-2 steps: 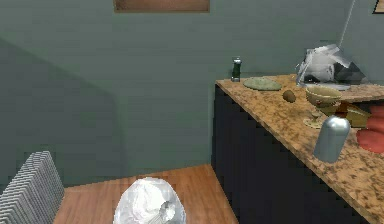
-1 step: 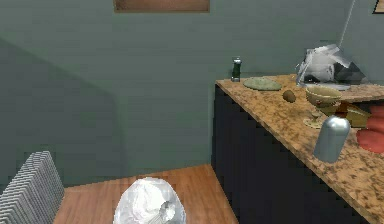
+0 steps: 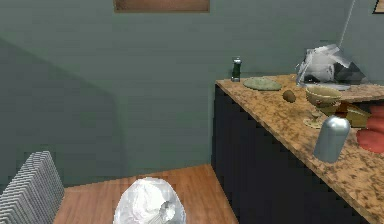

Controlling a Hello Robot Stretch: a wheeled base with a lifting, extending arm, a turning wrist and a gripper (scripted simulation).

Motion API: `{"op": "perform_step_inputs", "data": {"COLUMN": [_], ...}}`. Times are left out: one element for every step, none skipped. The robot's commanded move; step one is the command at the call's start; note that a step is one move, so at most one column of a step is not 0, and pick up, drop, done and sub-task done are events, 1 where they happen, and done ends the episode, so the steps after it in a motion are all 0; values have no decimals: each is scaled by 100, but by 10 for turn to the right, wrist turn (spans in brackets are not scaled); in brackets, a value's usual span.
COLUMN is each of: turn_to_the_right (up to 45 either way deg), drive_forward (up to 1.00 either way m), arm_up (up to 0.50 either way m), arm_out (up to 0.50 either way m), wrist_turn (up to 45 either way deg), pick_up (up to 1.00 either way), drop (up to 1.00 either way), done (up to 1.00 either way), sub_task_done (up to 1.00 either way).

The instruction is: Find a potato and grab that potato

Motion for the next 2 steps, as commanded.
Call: {"op": "perform_step_inputs", "data": {"turn_to_the_right": [0,0], "drive_forward": [0,0], "arm_up": [0,0], "arm_out": [0,0], "wrist_turn": [450,450], "pick_up": [0,0], "drop": [0,0], "done": [0,0], "sub_task_done": [0,0]}}
